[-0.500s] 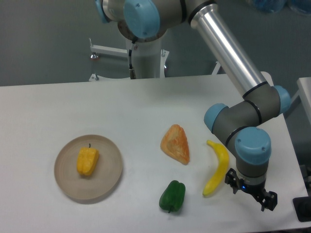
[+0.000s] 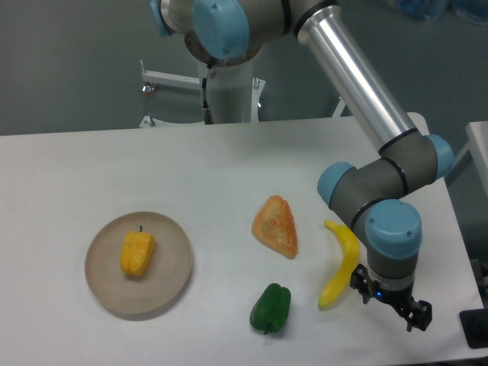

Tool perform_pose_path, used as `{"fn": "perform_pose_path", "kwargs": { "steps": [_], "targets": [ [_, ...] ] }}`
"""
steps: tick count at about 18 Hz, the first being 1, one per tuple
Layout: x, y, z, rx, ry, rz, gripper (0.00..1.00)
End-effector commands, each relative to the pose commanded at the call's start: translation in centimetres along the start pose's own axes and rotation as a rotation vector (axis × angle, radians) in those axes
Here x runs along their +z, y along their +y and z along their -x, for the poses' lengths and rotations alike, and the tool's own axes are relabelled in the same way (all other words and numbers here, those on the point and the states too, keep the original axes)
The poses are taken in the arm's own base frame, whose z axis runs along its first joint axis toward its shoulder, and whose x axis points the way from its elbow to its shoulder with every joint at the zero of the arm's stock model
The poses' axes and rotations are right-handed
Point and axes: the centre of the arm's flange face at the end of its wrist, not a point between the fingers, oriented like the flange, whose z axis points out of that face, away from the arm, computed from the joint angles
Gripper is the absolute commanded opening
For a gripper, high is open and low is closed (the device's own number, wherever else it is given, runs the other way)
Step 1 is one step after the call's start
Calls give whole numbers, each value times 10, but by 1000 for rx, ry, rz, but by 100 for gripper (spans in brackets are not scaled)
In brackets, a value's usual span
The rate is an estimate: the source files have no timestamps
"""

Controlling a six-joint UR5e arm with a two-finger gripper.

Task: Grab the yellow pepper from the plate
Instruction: 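Move the open gripper over the yellow pepper on the plate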

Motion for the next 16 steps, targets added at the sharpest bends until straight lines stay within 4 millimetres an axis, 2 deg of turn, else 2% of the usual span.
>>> {"fn": "perform_pose_path", "kwargs": {
  "steps": [2, 5, 6, 9, 13, 16],
  "targets": [
    [-15, -1, -10, 0, 16, 3, 100],
    [-51, 9, -27, -34, 58, 18, 100],
    [-73, 14, -33, -76, 74, 23, 100],
    [-115, 20, -44, -121, 104, 14, 100],
    [-151, 27, -59, -183, 114, 3, 100],
    [-167, 32, -75, -236, 136, -22, 100]
  ]
}}
